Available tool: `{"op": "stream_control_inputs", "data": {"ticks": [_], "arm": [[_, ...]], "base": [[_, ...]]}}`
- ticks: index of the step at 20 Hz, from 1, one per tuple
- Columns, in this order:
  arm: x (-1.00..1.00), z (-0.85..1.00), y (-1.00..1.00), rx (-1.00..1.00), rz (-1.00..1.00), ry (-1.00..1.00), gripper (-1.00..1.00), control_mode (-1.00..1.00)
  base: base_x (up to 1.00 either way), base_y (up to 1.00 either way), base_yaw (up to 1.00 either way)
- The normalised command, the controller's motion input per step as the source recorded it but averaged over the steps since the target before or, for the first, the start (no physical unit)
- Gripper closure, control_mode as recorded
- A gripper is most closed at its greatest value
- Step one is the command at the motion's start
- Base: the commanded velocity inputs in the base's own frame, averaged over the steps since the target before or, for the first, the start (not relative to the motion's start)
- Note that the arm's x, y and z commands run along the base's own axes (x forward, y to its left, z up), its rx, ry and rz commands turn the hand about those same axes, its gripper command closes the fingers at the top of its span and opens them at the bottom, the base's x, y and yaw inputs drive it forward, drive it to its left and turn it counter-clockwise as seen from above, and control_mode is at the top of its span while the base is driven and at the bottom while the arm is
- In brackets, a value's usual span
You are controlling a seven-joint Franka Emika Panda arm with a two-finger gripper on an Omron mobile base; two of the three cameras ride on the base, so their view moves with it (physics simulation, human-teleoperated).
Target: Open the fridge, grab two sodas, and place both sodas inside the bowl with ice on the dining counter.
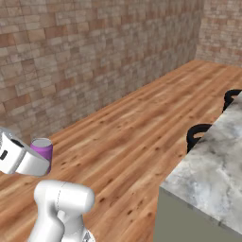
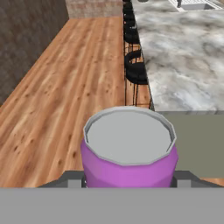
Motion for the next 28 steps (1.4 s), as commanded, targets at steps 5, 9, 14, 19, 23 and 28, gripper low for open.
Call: {"op": "stream_control_inputs", "data": {"ticks": [5, 9, 14, 19, 23, 28], "arm": [[0.0, 0.0, 0.0, 0.0, 0.0, 0.0, 1.0, 1.0], [0.0, 0.0, 0.0, 0.0, 0.0, 0.0, 1.0, 1.0], [0.0, 0.0, 0.0, 0.0, 0.0, 0.0, 1.0, 1.0], [0.0, 0.0, 0.0, 0.0, 0.0, 0.0, 1.0, 1.0], [0.0, 0.0, 0.0, 0.0, 0.0, 0.0, 1.0, 1.0], [0.0, 0.0, 0.0, 0.0, 0.0, 0.0, 1.0, 1.0]], "base": [[0.65, 0.83, -0.4], [0.71, 0.69, -0.46], [0.86, 0.64, -0.46], [0.97, 0.68, -0.42], [1.0, 0.75, -0.38], [1.0, 0.82, -0.29]]}}
